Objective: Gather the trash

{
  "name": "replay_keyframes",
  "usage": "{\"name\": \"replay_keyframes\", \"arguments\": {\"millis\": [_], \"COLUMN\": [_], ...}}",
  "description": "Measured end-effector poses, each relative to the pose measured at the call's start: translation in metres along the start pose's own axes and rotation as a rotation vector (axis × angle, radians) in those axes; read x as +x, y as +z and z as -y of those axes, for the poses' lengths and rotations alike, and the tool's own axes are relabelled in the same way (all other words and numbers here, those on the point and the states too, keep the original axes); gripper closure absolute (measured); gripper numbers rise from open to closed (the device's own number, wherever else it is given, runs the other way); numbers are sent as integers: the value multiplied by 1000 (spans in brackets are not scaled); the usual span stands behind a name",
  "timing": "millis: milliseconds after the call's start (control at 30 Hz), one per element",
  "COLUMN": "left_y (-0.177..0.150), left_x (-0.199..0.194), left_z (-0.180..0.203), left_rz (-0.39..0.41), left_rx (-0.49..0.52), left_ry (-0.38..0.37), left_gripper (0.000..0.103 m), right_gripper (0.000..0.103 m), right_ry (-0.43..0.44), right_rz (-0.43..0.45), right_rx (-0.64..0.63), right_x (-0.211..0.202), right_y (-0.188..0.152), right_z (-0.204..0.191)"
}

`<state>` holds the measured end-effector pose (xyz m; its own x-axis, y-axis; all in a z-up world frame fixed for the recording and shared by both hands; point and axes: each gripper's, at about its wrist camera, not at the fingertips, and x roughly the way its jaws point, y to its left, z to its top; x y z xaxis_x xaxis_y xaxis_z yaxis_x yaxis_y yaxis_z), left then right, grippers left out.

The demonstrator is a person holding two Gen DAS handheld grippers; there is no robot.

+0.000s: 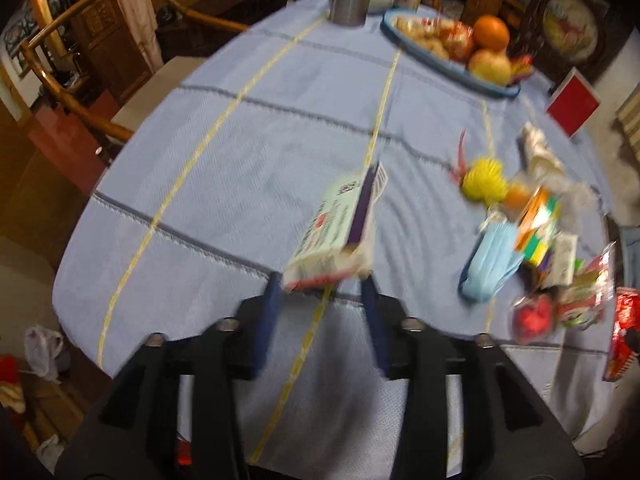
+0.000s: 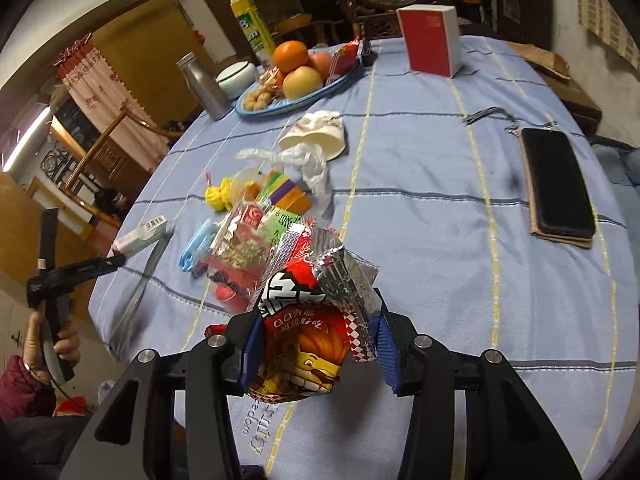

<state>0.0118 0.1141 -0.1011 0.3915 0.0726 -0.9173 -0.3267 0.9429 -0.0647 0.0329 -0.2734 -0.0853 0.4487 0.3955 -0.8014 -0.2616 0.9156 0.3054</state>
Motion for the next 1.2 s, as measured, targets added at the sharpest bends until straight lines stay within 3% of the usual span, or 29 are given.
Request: {"name": "replay_keyframes", "arguments": {"millis": [33, 100, 367, 433, 467, 500, 600, 667, 767, 833, 967, 1100, 1200], "left_y": [-1, 1, 16, 16, 17, 17, 19, 14, -3, -22, -90, -160, -199], "left_x": [2, 9, 57, 68, 67, 65, 46, 17, -33, -67, -121, -130, -112], "left_z": [4, 15, 26, 25, 24, 22, 16, 7, -15, -37, -120, -196, -239], "left_rz": [-3, -6, -87, -90, -75, -55, -10, 46, 121, 156, 172, 129, 68], "left_rx": [10, 51, 150, 140, 121, 103, 31, -20, -81, -127, -321, -523, -621], "left_ry": [2, 20, 62, 60, 36, 26, -26, -51, -36, 10, 144, 194, 185], "left_gripper": [45, 27, 25, 28, 36, 56, 60, 60, 60, 60, 60, 60, 59], "right_gripper": [55, 55, 54, 54, 55, 55, 55, 55, 55, 55, 55, 55, 56], "right_ry": [-4, -20, -129, -163, -172, -180, -151, -70, 83, 192, 363, 496, 490], "right_rz": [2, 14, 59, 75, 81, 89, 101, 93, 62, 17, -70, -128, -162], "right_rx": [-8, -12, 55, 65, 65, 60, 37, 19, -59, -170, -373, -521, -624], "right_x": [-2, -8, -47, -59, -62, -65, -66, -53, -22, 7, 48, 69, 78], "right_y": [-1, -5, -23, -27, -28, -28, -18, -1, 27, 43, 49, 29, 11], "right_z": [0, 4, 38, 46, 49, 51, 50, 40, 3, -43, -144, -236, -287]}}
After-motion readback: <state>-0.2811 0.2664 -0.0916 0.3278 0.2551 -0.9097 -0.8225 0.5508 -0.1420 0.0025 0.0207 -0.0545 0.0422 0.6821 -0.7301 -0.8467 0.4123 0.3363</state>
